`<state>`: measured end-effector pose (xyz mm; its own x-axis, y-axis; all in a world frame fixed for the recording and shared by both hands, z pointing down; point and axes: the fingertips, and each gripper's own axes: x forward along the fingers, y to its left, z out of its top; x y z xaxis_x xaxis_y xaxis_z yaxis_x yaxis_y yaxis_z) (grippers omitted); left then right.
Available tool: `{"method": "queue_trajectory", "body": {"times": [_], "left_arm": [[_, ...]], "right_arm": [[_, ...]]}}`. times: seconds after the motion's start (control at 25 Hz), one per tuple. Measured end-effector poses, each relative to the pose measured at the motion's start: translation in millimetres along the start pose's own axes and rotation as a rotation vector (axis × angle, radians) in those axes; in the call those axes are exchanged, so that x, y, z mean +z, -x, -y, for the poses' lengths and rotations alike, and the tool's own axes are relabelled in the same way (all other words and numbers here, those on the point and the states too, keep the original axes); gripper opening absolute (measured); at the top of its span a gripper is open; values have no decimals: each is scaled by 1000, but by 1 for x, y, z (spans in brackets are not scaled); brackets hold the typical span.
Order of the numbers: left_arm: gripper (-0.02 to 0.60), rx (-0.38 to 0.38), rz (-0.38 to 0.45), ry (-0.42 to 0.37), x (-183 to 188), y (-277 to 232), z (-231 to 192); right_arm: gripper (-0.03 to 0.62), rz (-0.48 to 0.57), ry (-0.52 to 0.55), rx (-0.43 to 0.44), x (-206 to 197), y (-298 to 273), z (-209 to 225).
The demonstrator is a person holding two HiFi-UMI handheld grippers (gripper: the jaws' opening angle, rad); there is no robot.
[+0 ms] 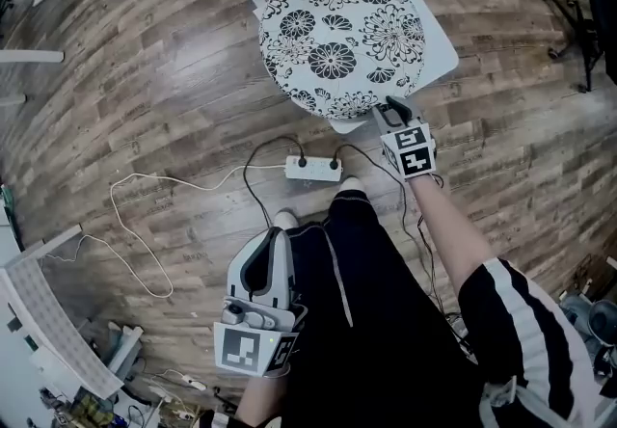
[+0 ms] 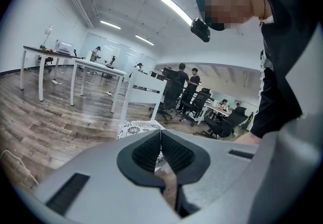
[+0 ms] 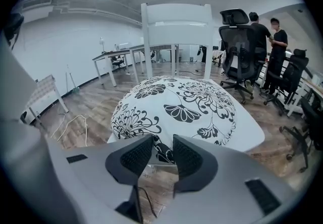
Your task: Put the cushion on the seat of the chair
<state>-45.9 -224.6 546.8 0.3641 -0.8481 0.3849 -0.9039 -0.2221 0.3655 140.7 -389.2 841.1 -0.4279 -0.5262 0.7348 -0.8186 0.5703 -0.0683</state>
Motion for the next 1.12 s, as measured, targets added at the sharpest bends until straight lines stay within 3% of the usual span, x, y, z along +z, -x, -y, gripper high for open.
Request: {"method": "queue_trajectory", "body": {"times": [0.24, 0.4, 0.8, 1.12], "left_arm": [[6, -72, 39, -17, 17, 2, 10], [6, -96, 20, -65, 16, 6, 8], [6, -165, 17, -104, 30, 17, 5], [6, -215, 44, -128, 40, 24, 13]], "right_arm": [[124, 66, -24, -14, 18, 24, -6], [124, 111, -28, -29, 33, 42, -10], [124, 119, -95, -109, 35, 66, -1], [124, 300, -123, -129, 84, 122, -24]]}}
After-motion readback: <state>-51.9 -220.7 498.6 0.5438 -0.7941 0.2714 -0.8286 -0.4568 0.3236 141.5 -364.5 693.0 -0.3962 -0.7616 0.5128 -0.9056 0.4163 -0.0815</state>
